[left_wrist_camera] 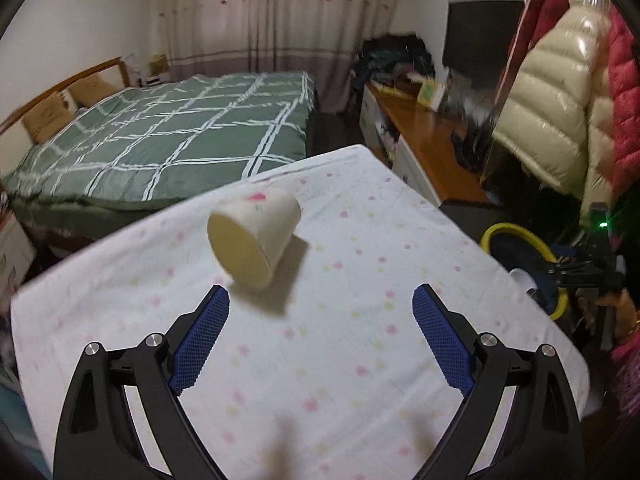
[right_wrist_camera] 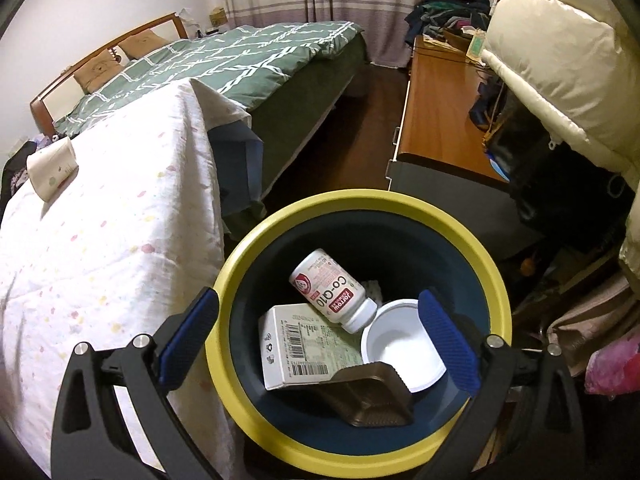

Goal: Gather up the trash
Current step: 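Grasp the white paper cup with the left gripper and lift it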

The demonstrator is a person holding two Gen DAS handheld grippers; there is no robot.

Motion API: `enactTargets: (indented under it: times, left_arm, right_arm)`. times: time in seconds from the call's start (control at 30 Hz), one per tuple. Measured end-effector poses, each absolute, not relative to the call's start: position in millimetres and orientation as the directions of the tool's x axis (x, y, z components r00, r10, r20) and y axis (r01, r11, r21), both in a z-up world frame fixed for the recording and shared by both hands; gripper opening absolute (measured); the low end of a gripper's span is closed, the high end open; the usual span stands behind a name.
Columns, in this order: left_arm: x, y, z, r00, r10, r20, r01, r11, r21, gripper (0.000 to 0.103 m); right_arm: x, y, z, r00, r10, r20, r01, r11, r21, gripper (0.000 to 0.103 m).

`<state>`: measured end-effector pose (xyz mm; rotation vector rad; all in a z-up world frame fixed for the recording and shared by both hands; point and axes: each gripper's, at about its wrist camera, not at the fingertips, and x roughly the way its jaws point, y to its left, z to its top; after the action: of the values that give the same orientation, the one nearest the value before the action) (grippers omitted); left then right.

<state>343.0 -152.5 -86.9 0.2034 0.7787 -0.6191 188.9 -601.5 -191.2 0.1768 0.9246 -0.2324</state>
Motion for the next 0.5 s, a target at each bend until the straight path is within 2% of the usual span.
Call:
enactTargets:
  times: [0.13,0.33,0.5]
  left_arm:
    - [387.9,-179.4,-81.4,0.512,-0.365,-0.778,0.621,0.782,0.042,0.093]
    - [451.9,-220.2,-93.7,0.344,-0.277,-0.897,0.683,0.730,0.037,0.093]
    - [483.1,-235.1,-116.7,0.291,-0.166,-0.942,0.703,0.705,0.093,0.093]
  right_arm:
    - [195.8,-602.3,-189.6,0.576,-0.122,-0.808,0.272,0.961,0.049,0.095]
    - [206.5,-604.9,-190.9,0.562,-0.110,-0.820,0.266,0.962,0.053,0.095]
    - [212.2,-604.7,-191.2,0.552,-0.102,-0.828,0.252,0.967,0.049,0.095]
